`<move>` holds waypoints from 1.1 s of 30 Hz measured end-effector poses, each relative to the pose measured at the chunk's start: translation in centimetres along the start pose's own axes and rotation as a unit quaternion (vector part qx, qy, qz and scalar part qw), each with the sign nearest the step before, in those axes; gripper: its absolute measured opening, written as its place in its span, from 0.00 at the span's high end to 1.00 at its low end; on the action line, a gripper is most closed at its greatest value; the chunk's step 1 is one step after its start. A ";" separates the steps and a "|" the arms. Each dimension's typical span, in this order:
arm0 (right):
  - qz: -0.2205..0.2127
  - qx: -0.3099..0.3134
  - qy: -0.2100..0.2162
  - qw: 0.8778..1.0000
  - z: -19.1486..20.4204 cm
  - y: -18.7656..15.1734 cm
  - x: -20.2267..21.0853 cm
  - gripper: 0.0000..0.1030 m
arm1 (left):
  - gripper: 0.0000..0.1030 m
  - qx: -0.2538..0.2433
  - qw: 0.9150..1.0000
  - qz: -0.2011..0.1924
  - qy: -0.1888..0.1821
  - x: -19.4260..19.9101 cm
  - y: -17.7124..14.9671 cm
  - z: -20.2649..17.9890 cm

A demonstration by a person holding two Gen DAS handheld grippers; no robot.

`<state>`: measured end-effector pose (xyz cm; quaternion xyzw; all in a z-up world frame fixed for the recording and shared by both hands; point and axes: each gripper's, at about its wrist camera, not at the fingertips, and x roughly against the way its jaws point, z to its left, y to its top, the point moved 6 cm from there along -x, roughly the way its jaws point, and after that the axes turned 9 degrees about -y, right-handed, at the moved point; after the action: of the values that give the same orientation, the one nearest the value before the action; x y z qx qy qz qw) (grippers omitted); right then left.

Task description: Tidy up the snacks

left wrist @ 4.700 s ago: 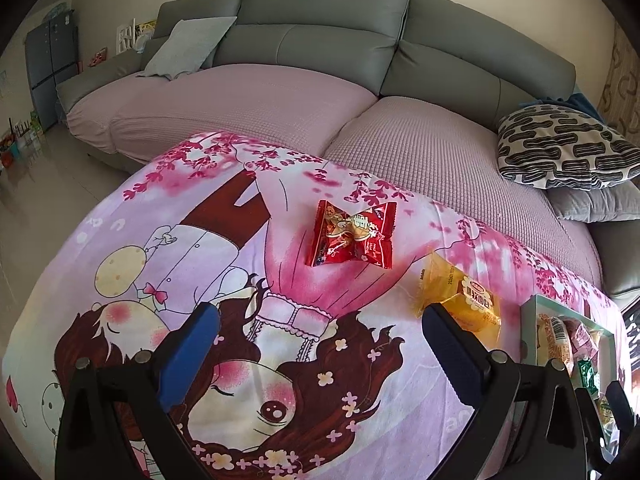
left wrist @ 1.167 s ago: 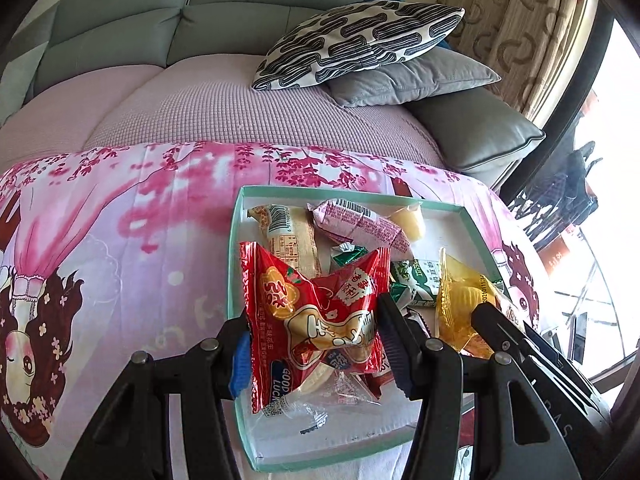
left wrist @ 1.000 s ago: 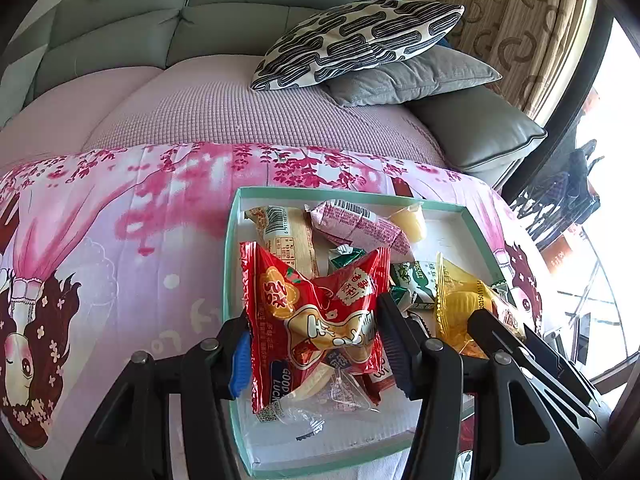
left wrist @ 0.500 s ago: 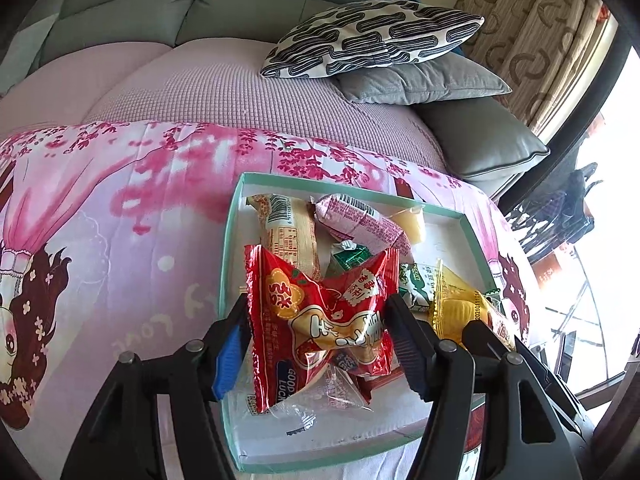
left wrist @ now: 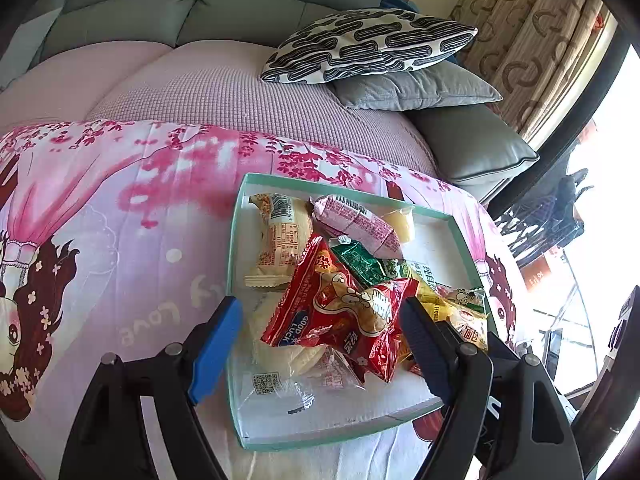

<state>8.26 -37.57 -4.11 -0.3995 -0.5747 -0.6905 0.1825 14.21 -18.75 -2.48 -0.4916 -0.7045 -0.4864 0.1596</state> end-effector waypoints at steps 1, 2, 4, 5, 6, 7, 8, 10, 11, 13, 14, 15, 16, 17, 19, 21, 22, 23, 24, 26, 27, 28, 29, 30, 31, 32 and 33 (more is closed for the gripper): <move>0.001 0.004 -0.002 1.000 0.0 -0.1 -0.1 0.25 | 0.20 0.000 1.000 -0.002 0.004 0.2 0.0 0.1; 0.003 0.007 -0.003 1.000 0.1 -0.2 -0.1 0.25 | 0.19 0.000 1.000 -0.003 0.010 0.3 0.0 0.3; 0.006 0.011 -0.005 1.000 0.1 -0.5 -0.2 0.22 | 0.19 -0.003 1.000 -0.006 0.031 0.7 0.0 0.8; 0.007 0.012 -0.006 1.000 0.1 -0.5 -0.2 0.22 | 0.19 -0.006 0.999 -0.008 0.044 1.0 0.1 1.1; 0.007 0.013 -0.008 1.000 0.1 -0.6 -0.2 0.19 | 0.19 -0.010 0.998 -0.011 0.057 1.3 0.1 1.5; 0.006 0.014 -0.009 1.000 0.0 -0.7 -0.2 0.17 | 0.19 -0.012 0.998 -0.015 0.068 1.6 0.1 1.9; 0.005 0.015 -0.009 1.000 0.1 -0.7 -0.1 0.15 | 0.18 -0.015 0.997 -0.019 0.079 1.9 0.2 2.2; 0.000 0.018 -0.010 1.000 0.1 -0.8 0.1 0.07 | 0.06 -0.020 0.994 -0.026 0.104 2.5 0.2 3.0; -0.002 0.019 -0.010 1.000 0.1 -0.9 0.2 0.03 | 0.04 -0.023 0.992 -0.030 0.116 2.8 0.2 3.5; -0.006 0.022 -0.014 1.000 0.1 -1.0 0.4 0.00 | 0.04 -0.026 0.988 -0.035 0.148 3.3 0.1 4.4; -0.007 0.024 -0.015 1.000 0.1 -1.0 0.5 0.00 | 0.04 -0.027 0.986 -0.033 0.162 3.4 0.0 4.9; -0.009 0.026 -0.015 1.000 0.2 -1.1 0.6 0.00 | 0.04 -0.030 0.985 -0.031 0.169 3.6 -0.1 5.2; -0.010 0.027 -0.014 0.999 0.2 -1.2 0.7 0.00 | 0.04 -0.031 0.984 -0.032 0.173 3.8 -0.2 5.5; -0.011 0.027 -0.015 0.999 0.3 -1.2 0.9 0.00 | 0.04 -0.032 0.983 -0.032 0.178 4.0 -0.3 5.7; -0.013 0.029 -0.017 0.999 0.3 -1.4 1.1 0.00 | 0.04 -0.034 0.979 -0.037 0.195 4.6 -0.7 6.1; -0.012 0.032 -0.015 0.999 0.5 -1.8 1.3 0.00 | 0.04 -0.038 0.972 -0.040 0.227 5.1 -1.2 6.5; -0.011 0.035 -0.014 0.999 0.6 -1.9 1.4 0.00 | 0.04 -0.042 0.968 -0.041 0.243 5.3 -1.5 6.6; -0.010 0.038 -0.014 0.999 0.8 -2.2 1.5 0.00 | 0.04 -0.045 0.965 -0.040 0.256 5.5 -1.8 6.7; -0.009 0.042 -0.013 0.999 0.9 -2.5 1.7 0.00 | 0.04 -0.046 0.962 -0.041 0.266 5.7 -2.1 6.9; -0.008 0.047 -0.012 0.999 1.2 -3.1 2.0 0.00 | 0.04 -0.044 0.959 -0.040 0.278 6.1 -2.7 7.1; -0.008 0.049 -0.010 0.999 1.3 -3.3 2.2 0.00 | 0.04 -0.044 0.958 -0.038 0.281 6.2 -3.0 7.2; -0.007 0.053 -0.009 0.999 1.4 -3.7 2.3 0.00 | 0.04 -0.046 0.957 -0.036 0.284 6.4 -3.3 7.3; -0.007 0.057 -0.007 0.998 1.6 -3.9 2.5 0.00 | 0.04 -0.049 0.957 -0.033 0.285 6.4 -3.7 7.3; -0.007 0.062 -0.008 0.998 1.7 -4.1 2.7 0.00 | 0.04 -0.051 0.957 -0.030 0.285 6.5 -4.1 7.4; -0.009 0.065 -0.009 0.998 1.8 -4.3 2.9 0.00 | 0.04 -0.051 0.956 -0.027 0.287 6.5 -4.4 7.6; -0.013 0.067 -0.010 0.998 1.9 -4.5 3.2 0.00 | 0.04 -0.051 0.956 -0.024 0.287 6.6 -4.7 7.7; -0.014 0.067 -0.009 0.998 1.9 -4.6 3.4 0.00 | 0.04 -0.051 0.956 -0.021 0.287 6.7 -5.0 7.9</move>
<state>3.53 -33.78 -4.51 -0.3840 -0.6271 -0.6492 0.1943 8.88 -8.73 -4.15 -0.3235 -0.6135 -0.6457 0.3195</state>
